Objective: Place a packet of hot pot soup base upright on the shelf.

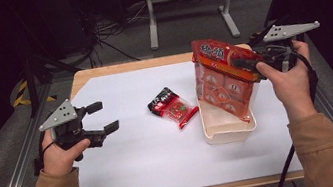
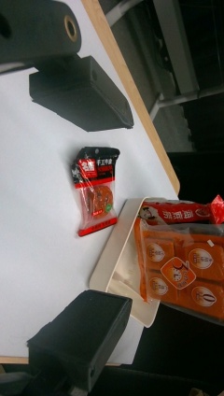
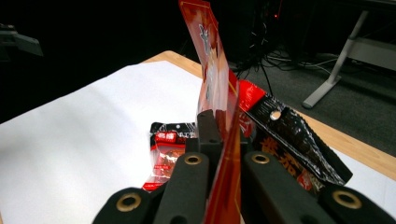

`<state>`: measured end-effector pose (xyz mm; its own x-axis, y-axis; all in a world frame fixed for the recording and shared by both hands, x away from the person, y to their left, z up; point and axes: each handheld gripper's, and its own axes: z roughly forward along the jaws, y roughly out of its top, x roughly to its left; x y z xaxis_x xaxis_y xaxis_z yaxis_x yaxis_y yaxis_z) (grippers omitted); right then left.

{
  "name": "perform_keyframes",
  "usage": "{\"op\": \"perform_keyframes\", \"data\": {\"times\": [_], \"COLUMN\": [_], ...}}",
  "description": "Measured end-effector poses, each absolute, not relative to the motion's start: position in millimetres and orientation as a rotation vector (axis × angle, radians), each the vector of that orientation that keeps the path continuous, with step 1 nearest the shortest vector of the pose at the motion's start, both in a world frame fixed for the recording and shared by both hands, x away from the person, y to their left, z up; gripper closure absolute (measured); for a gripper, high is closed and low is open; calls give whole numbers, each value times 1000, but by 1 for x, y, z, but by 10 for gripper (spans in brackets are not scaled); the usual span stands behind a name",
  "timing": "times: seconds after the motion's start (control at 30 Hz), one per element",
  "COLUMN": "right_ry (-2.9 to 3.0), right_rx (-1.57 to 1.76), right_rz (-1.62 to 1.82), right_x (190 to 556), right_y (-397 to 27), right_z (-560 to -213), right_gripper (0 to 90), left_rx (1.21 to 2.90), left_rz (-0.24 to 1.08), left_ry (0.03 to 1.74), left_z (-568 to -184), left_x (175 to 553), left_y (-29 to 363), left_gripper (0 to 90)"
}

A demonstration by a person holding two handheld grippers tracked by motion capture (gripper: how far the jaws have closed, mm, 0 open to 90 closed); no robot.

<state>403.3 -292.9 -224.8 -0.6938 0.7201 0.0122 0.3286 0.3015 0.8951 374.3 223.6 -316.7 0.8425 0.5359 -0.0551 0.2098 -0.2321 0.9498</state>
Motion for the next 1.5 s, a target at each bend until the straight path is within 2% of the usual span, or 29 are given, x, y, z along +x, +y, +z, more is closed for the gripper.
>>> {"op": "perform_keyframes", "data": {"times": [0.83,1.17,1.5], "right_ry": [2213,2278,2273], "right_rx": [1014,1051,1071], "right_rz": [1374,1312,1326], "right_x": [406,410,406], "right_y": [-302,-298,-303], "right_z": [-254,-274,-278], "right_gripper": [900,899,898], "left_rx": [1832,1836,1834], "left_rz": [330,331,336], "left_ry": [574,579,608], "left_z": [-320,-321,-323], "left_x": [376,377,380], "left_y": [222,222,221], "left_gripper": [130,119,88]}}
